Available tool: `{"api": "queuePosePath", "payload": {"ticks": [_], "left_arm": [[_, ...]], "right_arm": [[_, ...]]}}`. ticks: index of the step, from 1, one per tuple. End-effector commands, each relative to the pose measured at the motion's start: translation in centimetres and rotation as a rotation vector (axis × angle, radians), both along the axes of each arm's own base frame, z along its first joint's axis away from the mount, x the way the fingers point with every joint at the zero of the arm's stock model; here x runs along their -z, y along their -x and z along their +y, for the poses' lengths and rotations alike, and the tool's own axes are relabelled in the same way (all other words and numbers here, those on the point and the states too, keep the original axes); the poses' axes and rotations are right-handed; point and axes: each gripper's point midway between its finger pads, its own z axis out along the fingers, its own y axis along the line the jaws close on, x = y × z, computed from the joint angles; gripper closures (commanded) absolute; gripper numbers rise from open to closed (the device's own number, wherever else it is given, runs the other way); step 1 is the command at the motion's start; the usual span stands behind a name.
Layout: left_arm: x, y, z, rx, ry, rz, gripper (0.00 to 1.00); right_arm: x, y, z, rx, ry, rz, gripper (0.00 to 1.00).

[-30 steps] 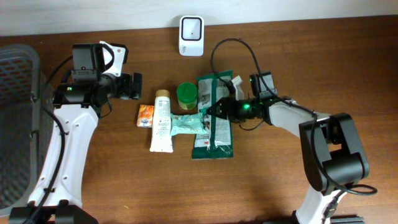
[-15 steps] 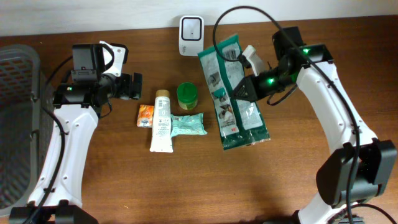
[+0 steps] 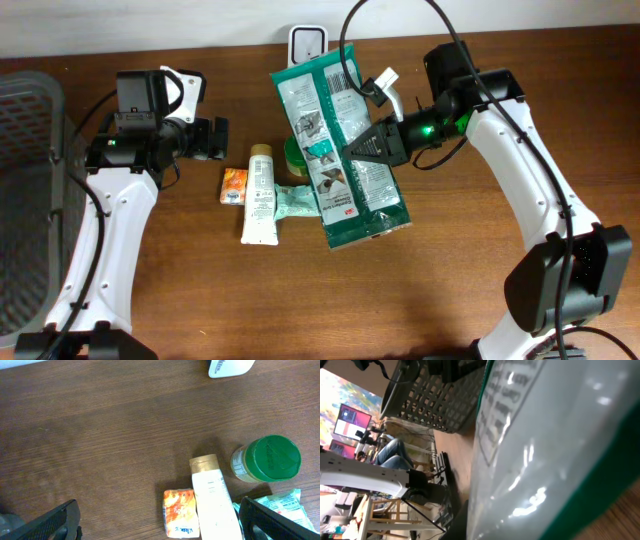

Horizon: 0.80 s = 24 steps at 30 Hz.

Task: Scan the item barcode
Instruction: 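Lift the package with the right gripper and hold it over the white scanner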

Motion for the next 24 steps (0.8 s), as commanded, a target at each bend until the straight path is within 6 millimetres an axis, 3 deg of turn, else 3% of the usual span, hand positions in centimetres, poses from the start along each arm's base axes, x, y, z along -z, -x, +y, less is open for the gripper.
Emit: {"api": "queuePosePath", "payload": {"ticks": [1, 4, 7, 9, 13, 15, 16, 18, 20, 22, 24], "left_arm": [[0.0, 0.0, 0.5, 0.001, 0.002, 0.0, 0.01], [0.0, -0.1, 3.5, -0.068, 0.003, 0.0, 0.01], [0.0, 0.2, 7.6, -0.165, 0.003, 0.0, 0.01], [0.0, 0.3, 9.1, -0.199, 0.003, -0.001, 0.01], [0.0, 0.4, 9.4, -0.207, 0.003, -0.001, 0.01], [0.0, 0.4, 9.4, -0.207, 0.003, -0.001, 0.01], [0.0, 0.4, 9.4, -0.207, 0.003, 0.0, 0.01], [0.0, 0.4, 9.4, -0.207, 0.003, -0.001, 0.01], [0.0, 0.4, 9.4, -0.207, 0.003, -0.001, 0.01], [0.0, 0.4, 9.4, -0.207, 0.003, -0.001, 0.01], [0.0, 0.4, 9.4, -0.207, 0.003, -0.001, 0.01]], "right_arm": [[-1.2, 0.1, 0.2, 0.001, -0.001, -0.026, 0.96], [-1.2, 0.2, 0.4, -0.005, -0.002, -0.024, 0.96], [-1.2, 0.3, 0.4, -0.006, -0.003, -0.024, 0.96], [-1.2, 0.3, 0.6, -0.011, -0.004, -0.029, 0.96], [-1.3, -0.7, 1.5, 0.023, 0.009, -0.025, 0.96], [-3.2, -1.5, 2.2, 0.029, 0.018, -0.094, 0.96], [-6.0, -1.7, 3.0, 0.023, -0.002, -0.159, 0.96], [-9.1, -1.6, 4.3, 0.028, 0.012, -0.241, 0.96], [-9.0, -1.5, 5.2, 0.032, 0.068, -0.279, 0.96], [-6.4, -4.0, 4.6, 0.146, 0.291, -0.371, 0.96], [-5.0, -9.2, 1.7, 0.437, 0.564, -0.485, 0.96]]}}
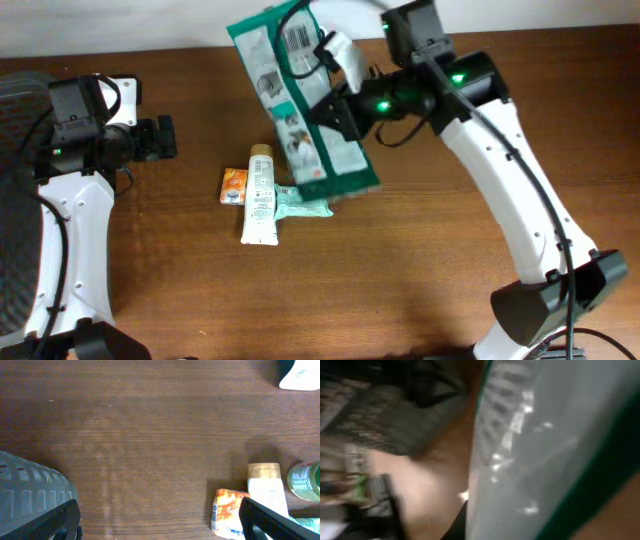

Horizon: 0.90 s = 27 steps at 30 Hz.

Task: Scan the item barcode
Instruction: 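Lift the package with the right gripper and hold it over the white scanner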

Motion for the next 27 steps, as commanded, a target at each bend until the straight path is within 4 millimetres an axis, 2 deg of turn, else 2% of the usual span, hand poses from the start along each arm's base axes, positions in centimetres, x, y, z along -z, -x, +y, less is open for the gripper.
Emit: {"api": "queuePosePath", "payload": {"ticks": [1, 2, 3, 6, 7, 9, 10, 11, 15, 18, 21, 27], "left_arm": [[0.0, 0.0, 0.1, 0.011, 0.0, -0.001, 0.01], [0.0, 0.0, 0.1, 0.011, 0.0, -0.001, 0.01], [0.0, 0.0, 0.1, 0.011, 0.0, -0.001, 0.01], [0.0, 0.0, 0.1, 0.011, 0.0, -0.001, 0.01], [0.0, 0.0, 0.1, 0.011, 0.0, -0.001, 0.01], [0.0, 0.0, 0.1, 0.011, 0.0, -0.001, 0.01], [0.0, 0.0, 0.1, 0.011, 0.0, -0.001, 0.01], [0.0, 0.0, 0.1, 0.011, 0.0, -0.001, 0.01], [0.0, 0.0, 0.1, 0.011, 0.0, -0.001, 0.01], [0.0, 0.0, 0.1, 0.011, 0.0, -0.001, 0.01], [0.0, 0.0, 0.1, 0.011, 0.0, -0.001, 0.01], [0.0, 0.0, 0.1, 0.011, 0.0, -0.001, 0.01]], "right_arm": [[1.3, -8.0, -5.8, 0.502, 0.387, -0.263, 0.96], [1.3, -10.4, -7.5, 0.646, 0.494, -0.361, 0.96], [1.5, -12.0, -8.6, 0.732, 0.564, -0.423, 0.96], [3.8, -17.9, -10.3, 0.847, 0.86, -0.666, 0.96], [4.8, -19.6, -10.6, 0.87, 0.959, -0.735, 0.96], [7.2, -21.4, -10.4, 0.861, 1.104, -0.803, 0.96], [9.6, -22.1, -10.0, 0.834, 1.234, -0.836, 0.96], [10.5, -22.4, -10.0, 0.821, 1.284, -0.846, 0.96], [16.7, -23.7, -9.1, 0.685, 1.433, -0.866, 0.96], [19.0, -24.0, -8.9, 0.65, 1.452, -0.859, 0.96], [21.6, -23.9, -9.0, 0.53, 1.558, -0.844, 0.96], [20.8, -23.5, -9.7, 0.561, 1.624, -0.837, 0.96]]}}
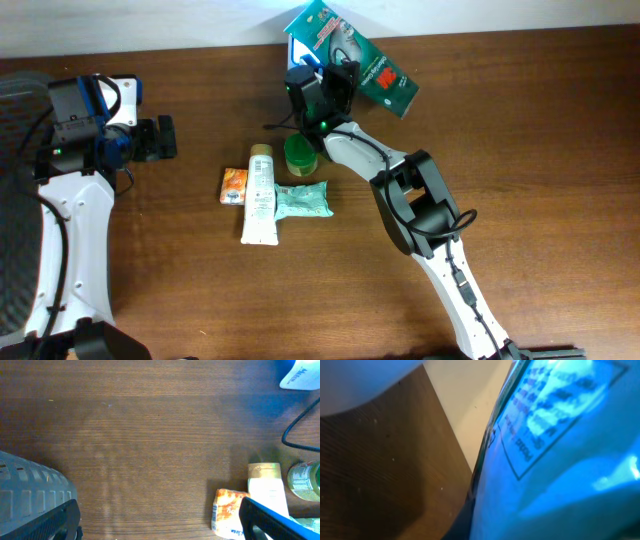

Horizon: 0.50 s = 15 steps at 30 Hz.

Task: Scan the item barcode
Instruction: 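Lift the package with the right gripper and hold it over the white scanner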

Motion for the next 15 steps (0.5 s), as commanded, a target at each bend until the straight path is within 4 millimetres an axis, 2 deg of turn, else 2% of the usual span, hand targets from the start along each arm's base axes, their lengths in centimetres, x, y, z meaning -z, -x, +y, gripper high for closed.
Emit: {"api": "queuePosePath", "payload": {"ticks": [1, 6, 9, 10, 11, 13, 15], "left_arm": [[0.0, 0.0, 0.1, 0.011, -0.001, -0.003, 0.01], [0.0, 0.0, 0.1, 0.011, -0.001, -0.003, 0.01], [0.0, 0.0, 0.1, 0.011, -0.001, -0.003, 0.01], [0.0, 0.0, 0.1, 0.011, -0.001, -0.003, 0.01], [0.0, 0.0, 0.1, 0.011, -0.001, -0.003, 0.01], [0.0, 0.0, 0.1, 0.011, -0.001, -0.003, 0.01], [0.0, 0.0, 0.1, 0.011, -0.001, -0.003, 0.01]], "right_arm": [[-1.2, 0.1, 0.0, 0.042, 0.007, -0.06, 0.96], [-3.2, 0.4, 1.8, 0.022, 0.048, -0.103, 0.96], [-3.6, 0.7, 1.3, 0.052, 0.052, -0.112, 0.96], [-4.6, 0.9, 1.2, 0.064, 0.046, -0.126, 0.96], [-7.5, 1.2, 0.9, 0.076, 0.021, -0.169, 0.96], [-11.7, 1.7, 0.6, 0.08, -0.021, -0.229, 0.96], [-18.4, 3.2, -0.4, 0.108, -0.113, -0.345, 0.96]]}}
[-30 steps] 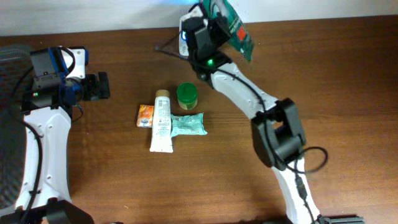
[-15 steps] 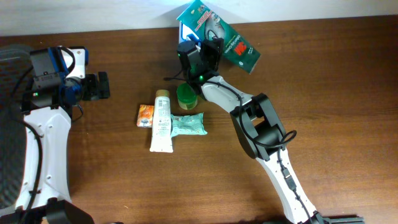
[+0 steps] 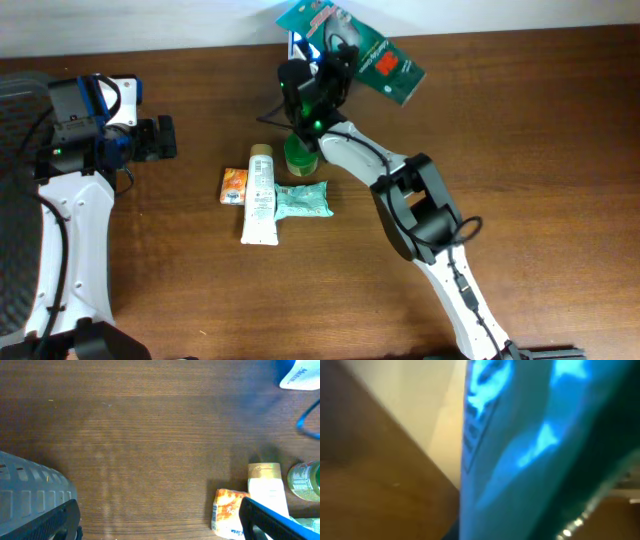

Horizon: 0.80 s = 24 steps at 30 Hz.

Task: Scan the item barcode
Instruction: 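Lift the package with the right gripper and hold it over the white scanner, then lower the package onto the right side of the table and release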

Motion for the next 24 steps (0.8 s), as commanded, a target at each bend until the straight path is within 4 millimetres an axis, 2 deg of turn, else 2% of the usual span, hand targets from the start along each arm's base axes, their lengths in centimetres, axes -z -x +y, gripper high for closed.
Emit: {"api": "queuePosePath", "payload": {"ticks": [1, 2, 5, 6, 9, 10, 11, 12, 13, 15, 16, 17, 18, 20, 24], "left_arm": [[0.0, 0.0, 0.1, 0.011, 0.0, -0.002, 0.01], [0.0, 0.0, 0.1, 0.011, 0.0, -0.002, 0.01], [0.0, 0.0, 0.1, 0.011, 0.0, -0.002, 0.01], [0.0, 0.0, 0.1, 0.011, 0.0, -0.002, 0.01], [0.0, 0.0, 0.1, 0.011, 0.0, -0.002, 0.01], [0.0, 0.0, 0.1, 0.011, 0.0, -0.002, 0.01], [0.0, 0.0, 0.1, 0.011, 0.0, -0.002, 0.01], [0.0, 0.0, 0.1, 0.011, 0.0, -0.002, 0.01], [0.0, 0.0, 0.1, 0.011, 0.0, -0.002, 0.01], [0.0, 0.0, 0.1, 0.011, 0.0, -0.002, 0.01], [0.0, 0.0, 0.1, 0.011, 0.0, -0.002, 0.01], [0.0, 0.0, 0.1, 0.011, 0.0, -0.002, 0.01], [0.0, 0.0, 0.1, 0.011, 0.0, -0.002, 0.01], [0.0, 0.0, 0.1, 0.011, 0.0, -0.002, 0.01], [0.0, 0.0, 0.1, 0.011, 0.0, -0.002, 0.01]], "right_arm": [[-12.4, 2.8, -1.4, 0.034, -0.161, -0.21, 0.96], [-13.8, 3.5, -1.4, 0.013, -0.192, -0.205, 0.96], [-15.9, 6.6, 1.5, -0.181, -0.425, -0.12, 0.96], [-16.9, 8.4, 2.4, -0.243, -0.553, -0.088, 0.96], [-19.1, 13.9, 3.1, -0.35, -0.959, 0.032, 0.96], [-20.7, 16.3, 2.5, -0.385, -1.148, 0.083, 0.96], [-21.6, 17.9, 1.3, -0.384, -1.28, 0.122, 0.96], [-21.8, 18.6, -0.1, -0.349, -1.359, 0.132, 0.96], [-21.3, 19.2, -3.1, -0.256, -1.482, 0.152, 0.96], [-18.7, 19.5, -8.3, -0.11, -1.625, 0.252, 0.96], [-16.6, 19.7, -11.6, -0.001, -1.722, 0.305, 0.96], [-15.0, 19.7, -13.9, 0.084, -1.776, 0.323, 0.96], [-12.3, 19.4, -17.3, 0.206, -1.831, 0.325, 0.96], [-7.7, 19.3, -20.7, 0.338, -1.904, 0.365, 0.96], [3.8, 19.5, -25.6, 0.534, -1.967, 0.502, 0.96]]}}
